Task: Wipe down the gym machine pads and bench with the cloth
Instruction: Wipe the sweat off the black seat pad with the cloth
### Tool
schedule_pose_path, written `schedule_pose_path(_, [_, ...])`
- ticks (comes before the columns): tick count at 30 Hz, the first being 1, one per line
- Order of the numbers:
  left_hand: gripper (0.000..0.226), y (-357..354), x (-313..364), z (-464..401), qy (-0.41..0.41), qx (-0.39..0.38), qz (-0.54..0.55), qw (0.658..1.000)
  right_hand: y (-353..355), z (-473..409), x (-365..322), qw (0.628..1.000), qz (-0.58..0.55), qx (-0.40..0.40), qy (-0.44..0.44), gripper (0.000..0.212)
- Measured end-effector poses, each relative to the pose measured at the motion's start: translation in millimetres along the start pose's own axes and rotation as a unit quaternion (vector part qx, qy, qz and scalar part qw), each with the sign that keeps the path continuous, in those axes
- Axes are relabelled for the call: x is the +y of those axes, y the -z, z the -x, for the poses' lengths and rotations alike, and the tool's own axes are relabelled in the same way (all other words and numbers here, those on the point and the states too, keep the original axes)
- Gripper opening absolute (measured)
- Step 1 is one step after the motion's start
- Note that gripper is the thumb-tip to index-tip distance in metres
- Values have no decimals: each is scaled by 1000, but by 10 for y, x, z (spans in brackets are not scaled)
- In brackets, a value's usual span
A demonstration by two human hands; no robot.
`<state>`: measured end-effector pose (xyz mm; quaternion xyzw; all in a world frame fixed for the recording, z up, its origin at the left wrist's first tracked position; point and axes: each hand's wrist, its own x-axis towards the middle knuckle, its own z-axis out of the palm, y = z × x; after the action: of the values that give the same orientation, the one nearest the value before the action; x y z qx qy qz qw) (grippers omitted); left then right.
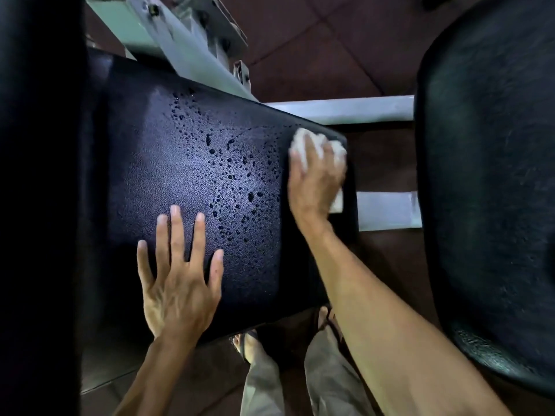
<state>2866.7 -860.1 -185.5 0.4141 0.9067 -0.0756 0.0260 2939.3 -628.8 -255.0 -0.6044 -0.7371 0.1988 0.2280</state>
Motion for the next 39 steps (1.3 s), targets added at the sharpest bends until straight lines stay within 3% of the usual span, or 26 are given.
schedule_pose_path(4, [62,29,-3,-3,9,-8,14,1000,311,938,-173,965,-27,-152,214,42])
schedule_pose_path(8, [62,40,-6,-7,9,-14,13,1000,828,1771,659,938,-40,-214,271,40])
schedule_pose_path(10, [62,44,-14,-8,6,-18,12,1000,866,1743,969,948,-24,-207,241,40])
schedule_pose_path(12, [62,44,-20,-8,6,-18,17,1000,772,1486,1027,974,-23,-162,154,40])
schedule_pose_path(15, [62,35,-19,-2,6,-12,20,1000,452,696,755,998,-22,-52,-31,43])
schedule_pose_path(18, [61,18,-18,4,6,-4,9,1000,88,-184,269,996,-19,22,-80,38])
schedule_pose_path(20, [61,12,-13,3,6,-2,9,1000,-90,-382,-144,1000,-5,20,-18,41])
schedule_pose_path(23, [60,21,-7,-6,7,-3,11,1000,-118,-41,-563,983,-18,-53,173,41])
schedule_pose_path(27, [60,43,-3,13,12,-8,17,1000,289,775,-93,912,-48,-210,348,42])
schedule_pose_path(29, [60,43,-4,5,8,-14,17,1000,557,1085,380,899,-50,-224,373,40])
schedule_pose_path(31, [60,41,-9,-8,8,-20,21,1000,741,1185,787,906,-36,-211,366,40])
schedule_pose_path(34, [61,35,-11,-23,9,-23,35,999,680,963,921,951,-37,-172,256,38])
schedule_pose_path(37, [61,32,-15,-20,8,-21,35,999,357,378,462,990,-20,-73,117,37])
schedule_pose_path(39, [62,25,-15,-15,7,-19,34,999,98,-77,22,996,-25,-25,76,37])
